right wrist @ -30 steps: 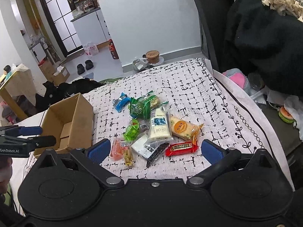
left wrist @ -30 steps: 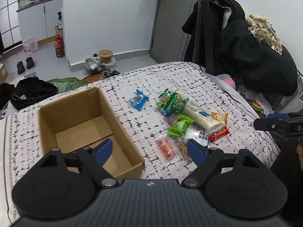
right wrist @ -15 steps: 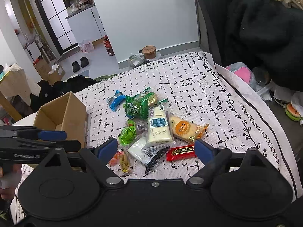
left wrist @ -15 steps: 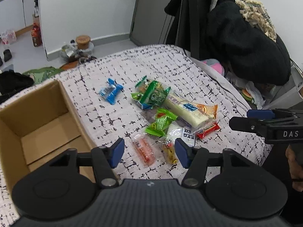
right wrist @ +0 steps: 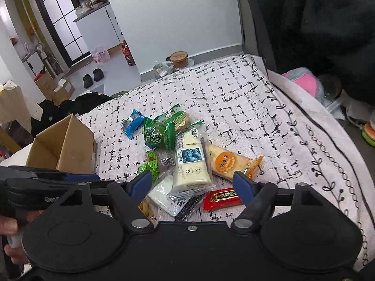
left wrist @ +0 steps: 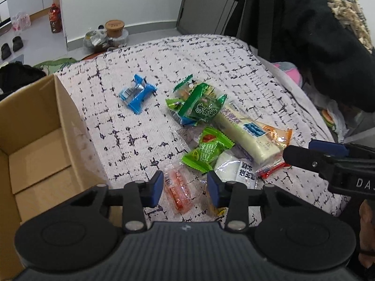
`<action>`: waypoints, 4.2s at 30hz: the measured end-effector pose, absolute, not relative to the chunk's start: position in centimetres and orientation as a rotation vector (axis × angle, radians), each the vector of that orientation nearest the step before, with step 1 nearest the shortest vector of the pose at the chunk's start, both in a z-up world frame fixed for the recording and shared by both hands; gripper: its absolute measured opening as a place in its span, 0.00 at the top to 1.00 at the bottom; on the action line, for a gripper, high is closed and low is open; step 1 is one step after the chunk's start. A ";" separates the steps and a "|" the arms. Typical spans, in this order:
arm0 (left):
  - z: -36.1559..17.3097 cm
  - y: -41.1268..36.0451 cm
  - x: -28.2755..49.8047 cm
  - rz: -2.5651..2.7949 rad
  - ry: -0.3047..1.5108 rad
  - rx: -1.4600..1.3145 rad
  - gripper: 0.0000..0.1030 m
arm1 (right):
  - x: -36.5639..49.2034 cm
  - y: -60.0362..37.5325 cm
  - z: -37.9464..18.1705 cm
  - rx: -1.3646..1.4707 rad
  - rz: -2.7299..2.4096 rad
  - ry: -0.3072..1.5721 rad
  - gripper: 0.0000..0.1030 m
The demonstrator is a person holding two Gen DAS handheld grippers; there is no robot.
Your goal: Organize snacks
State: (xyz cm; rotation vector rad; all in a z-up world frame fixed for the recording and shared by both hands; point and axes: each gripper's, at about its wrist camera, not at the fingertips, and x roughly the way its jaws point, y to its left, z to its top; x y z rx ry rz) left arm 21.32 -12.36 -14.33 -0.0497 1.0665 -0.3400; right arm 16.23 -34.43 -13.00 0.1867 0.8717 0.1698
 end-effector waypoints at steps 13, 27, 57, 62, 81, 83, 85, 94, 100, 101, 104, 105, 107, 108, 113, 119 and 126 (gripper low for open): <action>-17.4 -13.6 23.2 -0.216 1.152 -0.048 0.65 | 18.8 -34.1 -16.1 0.176 0.158 0.893 0.32; -19.4 -14.2 23.6 -0.161 1.203 -0.027 0.80 | 19.2 -33.0 -18.5 0.113 0.182 0.916 0.52; -12.0 -9.3 20.7 -0.211 0.928 -0.155 0.82 | 17.2 -31.7 -11.1 0.135 0.151 0.709 0.67; -10.9 -7.5 19.9 -0.197 0.904 -0.178 0.82 | 16.6 -30.0 -10.1 0.145 0.178 0.681 0.67; -9.3 0.7 18.6 -0.091 0.885 -0.200 0.82 | 16.5 -22.3 -9.1 0.184 0.325 0.638 0.66; -9.5 1.7 18.6 -0.077 0.889 -0.201 0.82 | 16.7 -21.3 -9.1 0.187 0.342 0.637 0.66; -9.8 2.6 18.6 -0.065 0.895 -0.209 0.82 | 16.7 -20.3 -9.3 0.185 0.358 0.639 0.66; -11.6 5.7 19.3 -0.039 0.901 -0.268 0.82 | 17.7 -16.2 -10.4 0.149 0.413 0.660 0.66; -12.0 6.3 20.3 -0.030 0.898 -0.285 0.82 | 19.0 -14.4 -10.7 0.145 0.421 0.663 0.66; -12.0 6.5 20.4 -0.028 0.896 -0.285 0.82 | 19.1 -14.1 -10.8 0.145 0.419 0.664 0.65; -12.3 6.9 20.6 -0.019 0.892 -0.301 0.82 | 19.5 -13.1 -11.2 0.101 0.407 0.662 0.59; -12.5 7.1 20.6 -0.016 0.894 -0.305 0.82 | 19.7 -12.8 -11.4 0.089 0.394 0.674 0.56; -12.8 7.3 20.7 -0.011 0.903 -0.311 0.82 | 19.8 -12.8 -11.5 0.095 0.381 0.690 0.44; -12.9 7.4 20.8 -0.011 0.908 -0.311 0.82 | 19.5 -13.1 -11.4 0.108 0.380 0.682 0.42; -13.2 7.0 20.6 -0.016 0.924 -0.300 0.82 | 18.7 -14.2 -11.1 0.139 0.365 0.699 0.38; -13.3 6.8 20.8 -0.003 0.925 -0.307 0.73 | 18.2 -15.9 -11.0 0.139 0.335 0.706 0.34; -12.7 6.6 20.6 0.026 0.909 -0.313 0.41 | 17.5 -18.6 -10.6 0.119 0.284 0.704 0.26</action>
